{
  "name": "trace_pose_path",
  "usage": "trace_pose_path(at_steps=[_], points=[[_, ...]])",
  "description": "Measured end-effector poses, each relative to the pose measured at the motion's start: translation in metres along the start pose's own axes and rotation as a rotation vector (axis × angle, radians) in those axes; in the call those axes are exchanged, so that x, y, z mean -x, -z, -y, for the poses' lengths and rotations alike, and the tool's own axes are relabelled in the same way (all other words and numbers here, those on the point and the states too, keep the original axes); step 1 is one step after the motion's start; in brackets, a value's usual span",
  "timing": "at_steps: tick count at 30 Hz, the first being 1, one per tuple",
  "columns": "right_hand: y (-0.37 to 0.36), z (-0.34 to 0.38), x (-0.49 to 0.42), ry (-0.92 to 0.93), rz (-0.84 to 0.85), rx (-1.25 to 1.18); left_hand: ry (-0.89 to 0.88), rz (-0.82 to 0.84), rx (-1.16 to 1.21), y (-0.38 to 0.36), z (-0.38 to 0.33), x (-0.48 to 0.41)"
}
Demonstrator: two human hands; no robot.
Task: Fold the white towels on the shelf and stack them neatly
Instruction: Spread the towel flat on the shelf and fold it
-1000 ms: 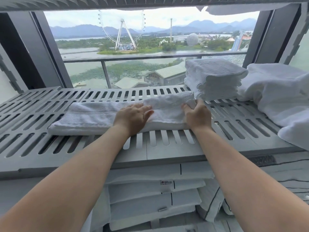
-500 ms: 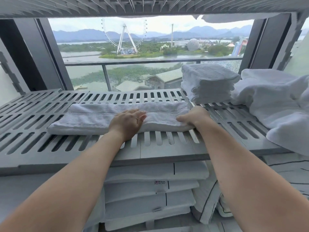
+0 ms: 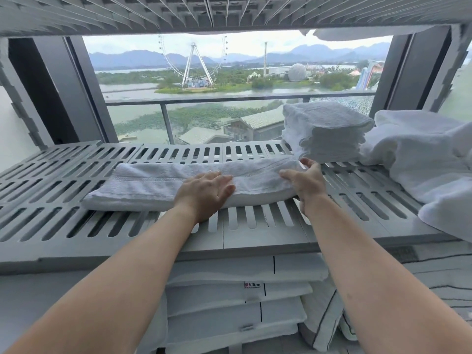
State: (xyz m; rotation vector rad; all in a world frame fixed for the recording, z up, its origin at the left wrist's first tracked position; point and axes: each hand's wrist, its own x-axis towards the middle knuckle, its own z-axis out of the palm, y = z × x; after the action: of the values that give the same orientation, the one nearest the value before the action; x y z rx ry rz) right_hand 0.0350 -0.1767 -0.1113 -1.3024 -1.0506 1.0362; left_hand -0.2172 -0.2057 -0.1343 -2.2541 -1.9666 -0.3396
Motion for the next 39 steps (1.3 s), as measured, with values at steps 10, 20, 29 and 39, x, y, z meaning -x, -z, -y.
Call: trace_pose_path(at_steps=[10,20,29,39], points=[[-0.041,0.019,0.004,0.0,-0.1,-0.052,-0.031,0.186,0.078,0.009,0.004,-0.005],[-0.119,0.064,0.03,0.51,-0.158,0.194,0.101,0.233,-0.118,0.027,0.07,0.009],[-0.223,0.083,0.059,0.655,0.04,0.511,0.195,0.052,0.103,0.074,0.178,0.025],[-0.335,0.045,0.104,0.807,0.167,0.758,0.574,-0.189,1.342,0.054,0.225,0.042]])
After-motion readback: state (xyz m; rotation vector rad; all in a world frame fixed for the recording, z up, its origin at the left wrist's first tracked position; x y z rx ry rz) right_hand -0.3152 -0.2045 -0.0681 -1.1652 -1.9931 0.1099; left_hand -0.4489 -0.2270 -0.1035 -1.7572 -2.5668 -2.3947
